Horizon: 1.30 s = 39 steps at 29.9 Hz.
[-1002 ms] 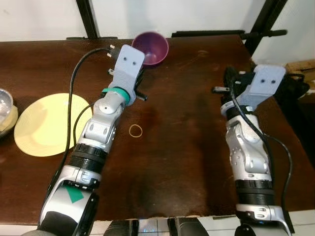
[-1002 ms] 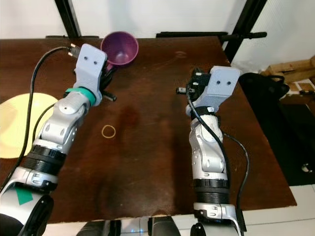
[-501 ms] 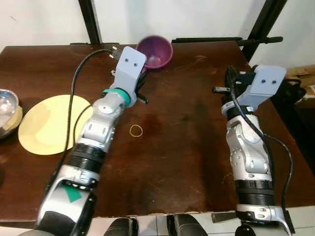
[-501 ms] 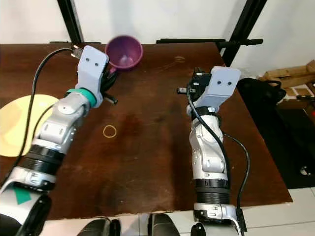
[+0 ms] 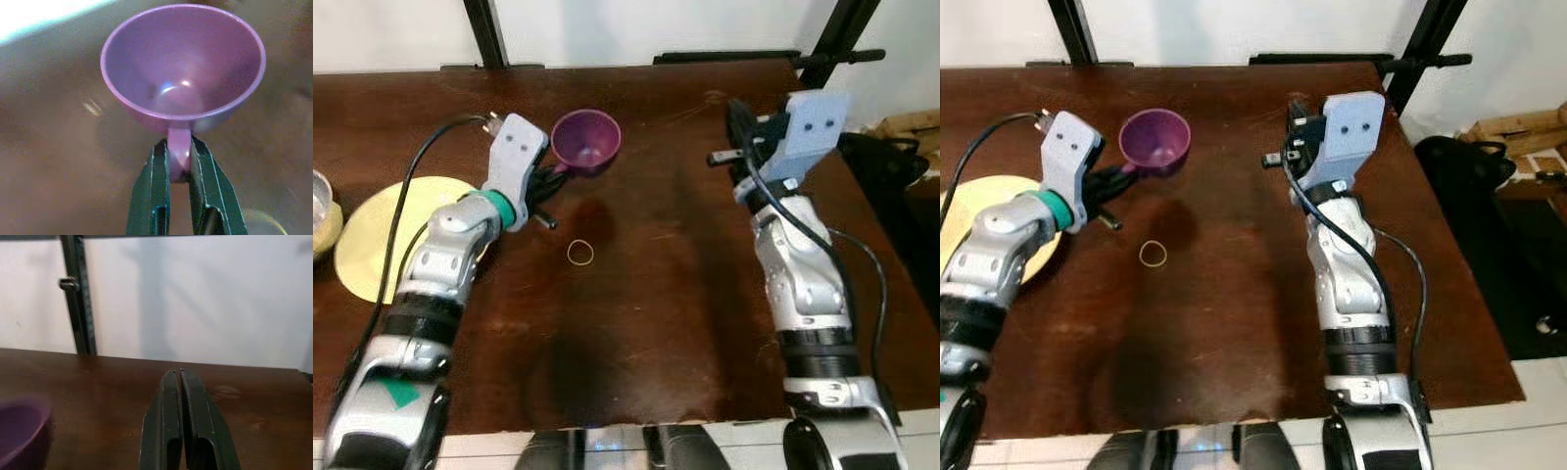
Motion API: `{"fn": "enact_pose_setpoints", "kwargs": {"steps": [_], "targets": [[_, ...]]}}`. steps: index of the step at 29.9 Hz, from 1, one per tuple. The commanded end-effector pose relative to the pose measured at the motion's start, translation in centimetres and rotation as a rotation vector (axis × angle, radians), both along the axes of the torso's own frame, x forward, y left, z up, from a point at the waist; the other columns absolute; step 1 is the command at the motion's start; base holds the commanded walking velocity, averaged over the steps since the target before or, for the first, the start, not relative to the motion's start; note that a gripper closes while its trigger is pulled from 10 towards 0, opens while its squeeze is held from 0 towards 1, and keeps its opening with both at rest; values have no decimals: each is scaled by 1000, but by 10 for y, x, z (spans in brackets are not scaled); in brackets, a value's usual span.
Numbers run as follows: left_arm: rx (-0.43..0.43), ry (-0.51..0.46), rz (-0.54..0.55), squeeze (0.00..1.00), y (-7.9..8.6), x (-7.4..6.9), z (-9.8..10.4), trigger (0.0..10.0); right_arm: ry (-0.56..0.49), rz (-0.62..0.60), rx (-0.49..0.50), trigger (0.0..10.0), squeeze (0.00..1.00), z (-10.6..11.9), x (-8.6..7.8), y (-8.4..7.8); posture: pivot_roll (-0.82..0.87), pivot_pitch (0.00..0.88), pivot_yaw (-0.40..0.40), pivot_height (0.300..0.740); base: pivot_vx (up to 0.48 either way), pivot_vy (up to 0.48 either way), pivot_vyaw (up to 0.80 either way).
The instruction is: Setting the table
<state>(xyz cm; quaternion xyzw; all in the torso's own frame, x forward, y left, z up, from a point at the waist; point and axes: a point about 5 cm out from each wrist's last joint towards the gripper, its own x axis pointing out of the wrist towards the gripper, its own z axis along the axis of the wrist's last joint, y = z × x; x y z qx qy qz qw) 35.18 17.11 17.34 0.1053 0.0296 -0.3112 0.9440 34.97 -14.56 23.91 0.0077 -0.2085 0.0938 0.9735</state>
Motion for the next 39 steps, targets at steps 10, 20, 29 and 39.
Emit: {"fn": "enact_pose_setpoints", "kwargs": {"steps": [10,20,29,39], "targets": [[3,-76,-189,0,-3,-16,12,10000,12,-21,9,10000,0,-4,-2,-11,72,234,45,740,0,0,0],[41,-116,-238,0,-7,-24,16,10000,16,-31,22,10000,0,-8,-3,-12,73,233,49,740,0,0,0],[131,-61,-207,12,-3,-18,3,10000,19,-29,21,10000,0,-9,-3,-13,69,235,49,740,0,0,0],[123,-49,-201,1000,-1,-16,6,10000,20,-28,27,10000,0,-9,-3,-11,71,229,49,740,0,0,0]]}}
